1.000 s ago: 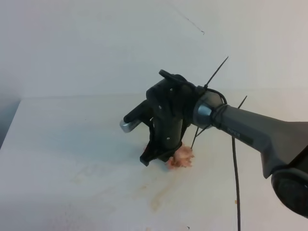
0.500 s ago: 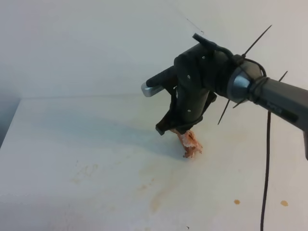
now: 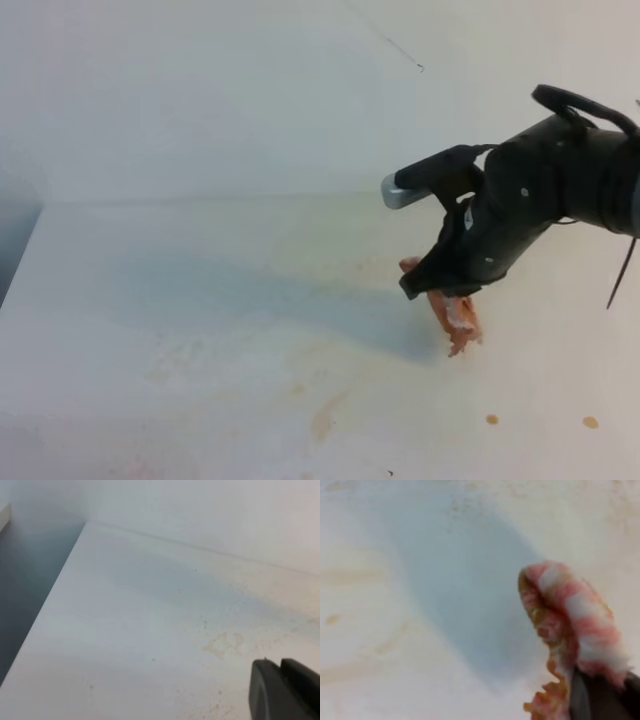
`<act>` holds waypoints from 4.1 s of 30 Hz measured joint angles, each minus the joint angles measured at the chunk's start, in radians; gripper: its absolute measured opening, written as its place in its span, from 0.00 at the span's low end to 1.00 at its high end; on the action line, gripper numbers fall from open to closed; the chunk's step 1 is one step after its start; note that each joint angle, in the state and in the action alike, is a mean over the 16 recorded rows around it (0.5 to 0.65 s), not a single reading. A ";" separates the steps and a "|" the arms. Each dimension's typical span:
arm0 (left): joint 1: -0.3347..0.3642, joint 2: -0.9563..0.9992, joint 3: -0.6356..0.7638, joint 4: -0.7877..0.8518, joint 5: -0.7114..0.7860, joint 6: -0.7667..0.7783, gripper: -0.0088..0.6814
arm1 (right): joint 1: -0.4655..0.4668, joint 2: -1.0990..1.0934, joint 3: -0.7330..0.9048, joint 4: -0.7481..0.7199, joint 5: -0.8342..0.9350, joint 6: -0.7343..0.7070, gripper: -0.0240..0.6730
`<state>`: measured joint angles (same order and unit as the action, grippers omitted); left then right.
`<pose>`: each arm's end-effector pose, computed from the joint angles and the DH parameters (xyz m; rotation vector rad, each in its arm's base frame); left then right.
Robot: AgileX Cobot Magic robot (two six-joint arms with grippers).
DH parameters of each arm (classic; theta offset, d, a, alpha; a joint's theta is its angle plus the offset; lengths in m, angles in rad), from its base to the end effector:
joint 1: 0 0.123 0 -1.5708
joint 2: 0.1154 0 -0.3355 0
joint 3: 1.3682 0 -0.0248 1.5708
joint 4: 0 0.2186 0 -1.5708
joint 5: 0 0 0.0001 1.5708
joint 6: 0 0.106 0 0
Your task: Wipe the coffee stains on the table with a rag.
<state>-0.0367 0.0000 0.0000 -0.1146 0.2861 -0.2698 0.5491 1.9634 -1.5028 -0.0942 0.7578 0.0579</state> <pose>-0.0139 -0.0029 0.1845 -0.2805 1.7573 -0.3298 0.3626 0.2138 0.2638 -0.7263 2.5983 0.0770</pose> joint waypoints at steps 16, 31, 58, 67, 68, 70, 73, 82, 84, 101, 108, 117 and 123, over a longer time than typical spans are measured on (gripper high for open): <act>0.000 0.000 0.000 0.000 0.000 0.000 0.01 | -0.031 -0.164 0.099 -0.030 0.020 -0.015 0.27; 0.000 0.000 0.000 0.000 0.004 0.000 0.01 | -0.031 -0.544 0.100 -0.055 0.099 -0.050 0.04; 0.000 0.000 0.002 0.000 0.007 0.000 0.01 | -0.066 -0.788 0.218 -0.058 0.026 -0.065 0.03; 0.000 0.000 0.002 0.000 0.007 0.000 0.01 | -0.248 -1.113 0.534 -0.016 -0.214 -0.077 0.03; 0.000 0.000 0.002 0.000 0.007 0.000 0.01 | -0.277 -1.152 0.580 -0.009 -0.238 -0.078 0.03; 0.000 0.000 0.004 0.000 0.007 0.000 0.01 | -0.336 -1.232 0.676 0.005 -0.282 -0.078 0.03; 0.000 0.000 0.004 0.000 0.006 0.000 0.01 | -0.420 -1.348 0.822 0.020 -0.334 -0.079 0.03; 0.000 0.000 0.002 0.000 0.006 0.000 0.01 | -0.572 -1.659 1.214 0.029 -0.421 -0.118 0.03; 0.000 0.000 0.002 0.000 0.006 0.000 0.01 | -0.586 -1.720 1.283 0.030 -0.438 -0.130 0.03; 0.000 0.000 0.000 0.000 0.006 0.000 0.01 | -0.608 -1.973 1.517 0.084 -0.408 -0.198 0.03; 0.000 0.000 0.000 0.000 0.006 0.000 0.01 | -0.607 -1.975 1.525 0.103 -0.386 -0.211 0.03; 0.000 0.000 0.000 0.000 0.006 0.000 0.01 | -0.607 -1.975 1.525 0.108 -0.386 -0.214 0.03; 0.000 -0.002 0.002 0.000 0.006 0.000 0.01 | -0.607 -1.975 1.525 0.109 -0.386 -0.214 0.03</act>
<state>-0.0367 -0.0017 0.0019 -0.1147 0.2920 -0.2698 -0.0584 -0.0120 0.0225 0.0149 0.3720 -0.1561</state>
